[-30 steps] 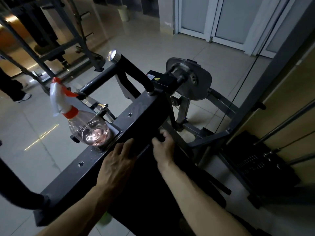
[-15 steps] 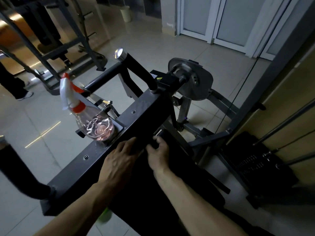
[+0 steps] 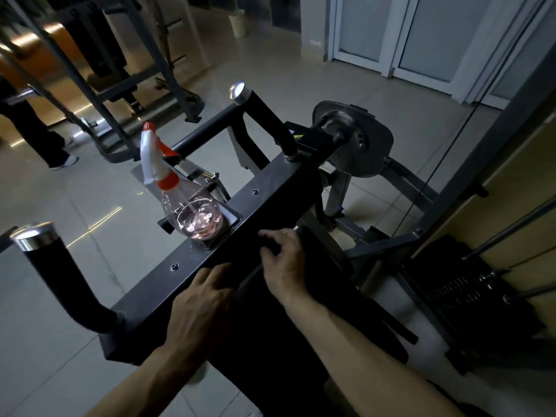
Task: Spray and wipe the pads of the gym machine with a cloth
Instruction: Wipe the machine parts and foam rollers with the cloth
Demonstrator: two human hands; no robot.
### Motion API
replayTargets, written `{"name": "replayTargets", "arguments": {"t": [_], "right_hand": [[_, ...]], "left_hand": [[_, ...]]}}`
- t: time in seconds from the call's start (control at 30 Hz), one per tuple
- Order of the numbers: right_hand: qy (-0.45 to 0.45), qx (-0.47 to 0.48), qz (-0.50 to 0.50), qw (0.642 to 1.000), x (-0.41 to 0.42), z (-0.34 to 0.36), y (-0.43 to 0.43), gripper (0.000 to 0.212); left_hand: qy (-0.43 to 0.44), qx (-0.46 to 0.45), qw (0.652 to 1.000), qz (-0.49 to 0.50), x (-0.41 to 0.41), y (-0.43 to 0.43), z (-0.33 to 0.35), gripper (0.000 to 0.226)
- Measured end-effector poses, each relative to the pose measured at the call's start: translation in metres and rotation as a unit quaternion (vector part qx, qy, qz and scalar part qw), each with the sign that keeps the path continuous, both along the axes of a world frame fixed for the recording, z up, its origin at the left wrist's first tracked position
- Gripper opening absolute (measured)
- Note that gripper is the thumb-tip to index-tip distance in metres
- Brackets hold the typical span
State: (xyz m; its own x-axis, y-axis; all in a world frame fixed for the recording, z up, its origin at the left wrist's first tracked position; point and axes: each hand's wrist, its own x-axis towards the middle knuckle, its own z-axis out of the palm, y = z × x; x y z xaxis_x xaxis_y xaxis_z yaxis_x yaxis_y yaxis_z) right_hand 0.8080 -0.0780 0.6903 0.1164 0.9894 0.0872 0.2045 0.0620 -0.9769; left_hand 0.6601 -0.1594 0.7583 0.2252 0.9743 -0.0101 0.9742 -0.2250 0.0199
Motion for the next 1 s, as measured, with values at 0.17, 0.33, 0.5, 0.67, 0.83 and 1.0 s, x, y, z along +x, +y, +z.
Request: {"name": "replayTargets", "arguments": {"t": [0.17, 0.33, 0.5, 0.67, 0.83, 1.0], "right_hand": [[0.056, -0.072, -0.152, 0.984, 0.032, 0.007, 0.078, 0.032], [0.081, -0.073, -0.077, 0.991, -0.016, 0.000, -0.003, 0.033], [0.078, -0.103, -0.032, 0.991, 0.001, -0.010, -0.011, 0.036], [0.164, -0.179, -0.212, 0.947, 0.048, -0.006, 0.080, 0.033], [0.165, -0.194, -0.103, 0.961, -0.009, -0.015, -0.007, 0.039], [0.121, -0.180, -0.043, 0.975, -0.008, -0.020, -0.020, 0.034]], "left_hand": [[0.002, 0.019, 1.000, 0.011, 0.000, 0.000, -0.005, 0.007], [0.013, 0.002, 1.000, 0.009, 0.000, 0.001, -0.003, 0.014], [0.068, 0.007, 0.998, 0.008, 0.004, 0.004, -0.009, 0.023], [0.043, 0.057, 0.997, 0.032, 0.015, 0.001, -0.018, 0.039], [0.100, 0.040, 0.994, 0.015, 0.005, 0.004, -0.028, 0.028], [0.131, 0.055, 0.990, 0.001, 0.005, 0.001, -0.029, 0.034]]}}
